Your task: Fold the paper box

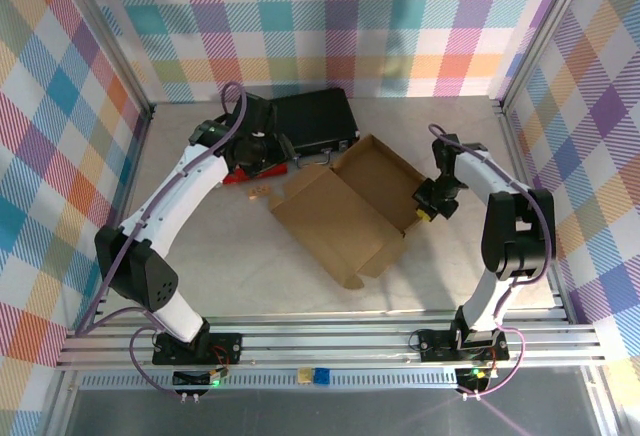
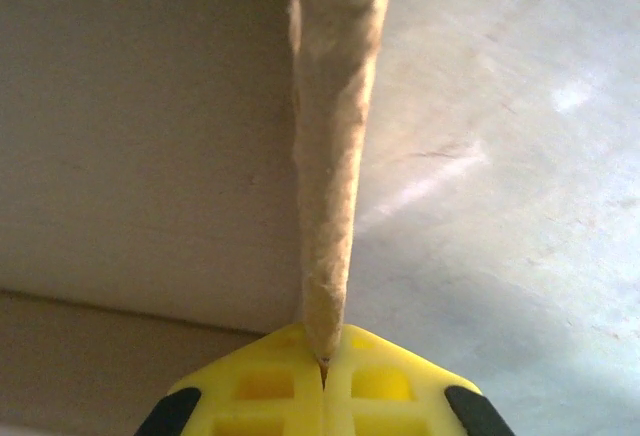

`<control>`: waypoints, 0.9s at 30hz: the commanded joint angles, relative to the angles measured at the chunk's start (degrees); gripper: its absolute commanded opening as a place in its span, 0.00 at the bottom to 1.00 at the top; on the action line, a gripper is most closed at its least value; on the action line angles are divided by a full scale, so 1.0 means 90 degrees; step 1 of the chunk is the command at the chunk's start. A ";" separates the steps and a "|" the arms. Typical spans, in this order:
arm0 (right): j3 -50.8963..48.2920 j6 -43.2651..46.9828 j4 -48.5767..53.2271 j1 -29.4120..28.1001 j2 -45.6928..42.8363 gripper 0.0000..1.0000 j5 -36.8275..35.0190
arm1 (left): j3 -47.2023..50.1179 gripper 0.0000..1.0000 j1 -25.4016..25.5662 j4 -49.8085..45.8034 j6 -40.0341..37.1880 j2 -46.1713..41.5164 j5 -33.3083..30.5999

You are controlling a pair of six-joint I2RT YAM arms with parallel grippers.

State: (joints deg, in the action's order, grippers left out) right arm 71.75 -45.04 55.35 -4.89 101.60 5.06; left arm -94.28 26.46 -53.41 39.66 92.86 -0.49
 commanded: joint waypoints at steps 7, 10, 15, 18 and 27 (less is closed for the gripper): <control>-0.0358 -0.0650 0.0512 0.0573 0.0176 0.00 0.0278 | 0.0831 0.77 0.0527 0.0064 0.1061 -0.0656 0.0116; -0.0533 -0.0716 0.0426 0.0798 0.0137 0.00 0.0518 | 0.1575 0.79 0.0586 0.0597 0.1403 -0.0869 0.0437; -0.0683 -0.0738 0.0334 0.0986 0.0195 0.00 0.0745 | 0.2813 0.81 0.0768 0.1834 0.1825 -0.1137 0.0814; -0.0661 -0.0738 0.0315 0.1024 0.0214 0.00 0.0792 | 0.3573 0.82 0.0844 0.2745 0.1999 -0.1230 0.0958; -0.0639 -0.0752 0.0268 0.1133 0.0294 0.00 0.1003 | 0.4421 0.80 0.1271 0.4959 0.1977 -0.0620 0.0729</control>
State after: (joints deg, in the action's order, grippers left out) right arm 68.07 -50.39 56.64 4.40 101.69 16.03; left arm -55.86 36.75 -16.97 57.06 86.61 7.44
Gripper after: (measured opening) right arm 0.038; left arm 0.800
